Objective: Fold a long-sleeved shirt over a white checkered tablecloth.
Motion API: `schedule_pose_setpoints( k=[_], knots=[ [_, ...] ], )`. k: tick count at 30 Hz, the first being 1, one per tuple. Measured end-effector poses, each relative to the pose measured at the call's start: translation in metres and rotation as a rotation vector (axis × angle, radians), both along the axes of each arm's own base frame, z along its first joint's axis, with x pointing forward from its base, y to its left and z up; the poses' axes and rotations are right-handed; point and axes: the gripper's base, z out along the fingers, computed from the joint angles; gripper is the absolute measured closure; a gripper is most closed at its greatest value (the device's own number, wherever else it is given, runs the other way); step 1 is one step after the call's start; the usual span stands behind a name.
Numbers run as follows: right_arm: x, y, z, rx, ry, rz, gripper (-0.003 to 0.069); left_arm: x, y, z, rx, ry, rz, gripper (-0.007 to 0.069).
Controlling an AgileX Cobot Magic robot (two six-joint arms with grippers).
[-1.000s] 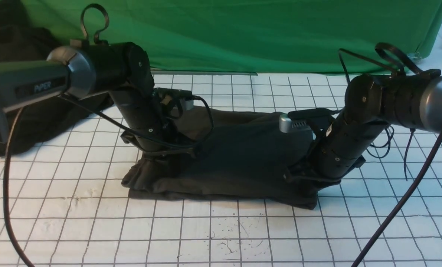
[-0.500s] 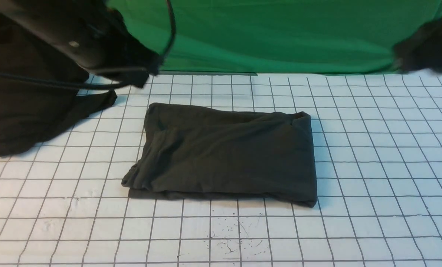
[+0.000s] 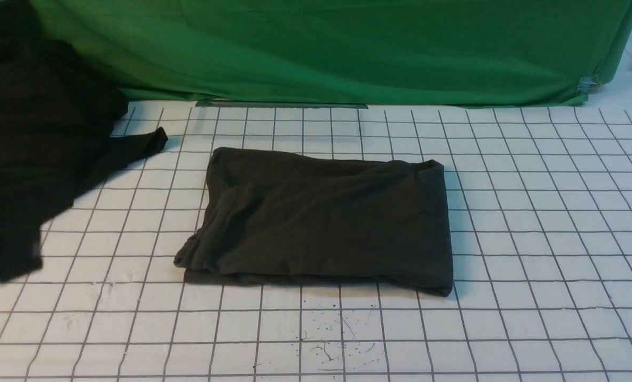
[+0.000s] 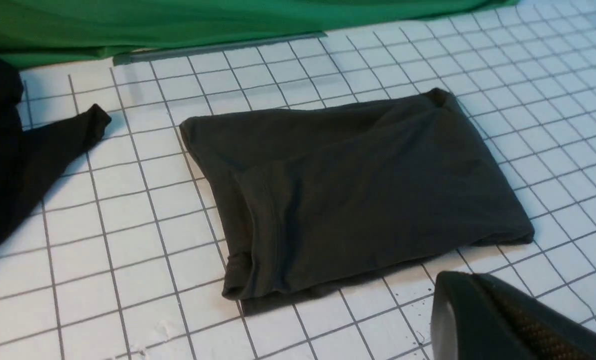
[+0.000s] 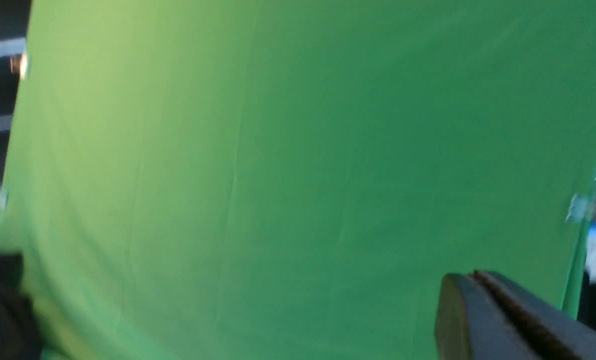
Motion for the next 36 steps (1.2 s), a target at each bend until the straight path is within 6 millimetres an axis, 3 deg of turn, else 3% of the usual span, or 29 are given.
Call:
schedule_pose_setpoints(
  k=[2,6,13,36],
  knots=[
    [-0.009,-0.003,-0.015,0.037,-0.081,0.004,0.0655,-0.022,0.006,-0.018,-0.059,-0.041,0.011,0.0624],
    [-0.023,-0.008,-0.024,0.081,-0.199,0.006,0.0616,-0.049,0.013,-0.039,-0.175,-0.105,0.022,0.0624],
    [-0.029,-0.011,-0.022,0.1,-0.249,0.007,0.0549,-0.078,0.022,-0.044,-0.243,-0.235,0.016,0.0623],
    [-0.023,-0.008,-0.031,0.055,-0.131,0.005,0.0476,-0.08,0.024,-0.043,-0.189,-0.283,0.013,0.0622]
  ],
)
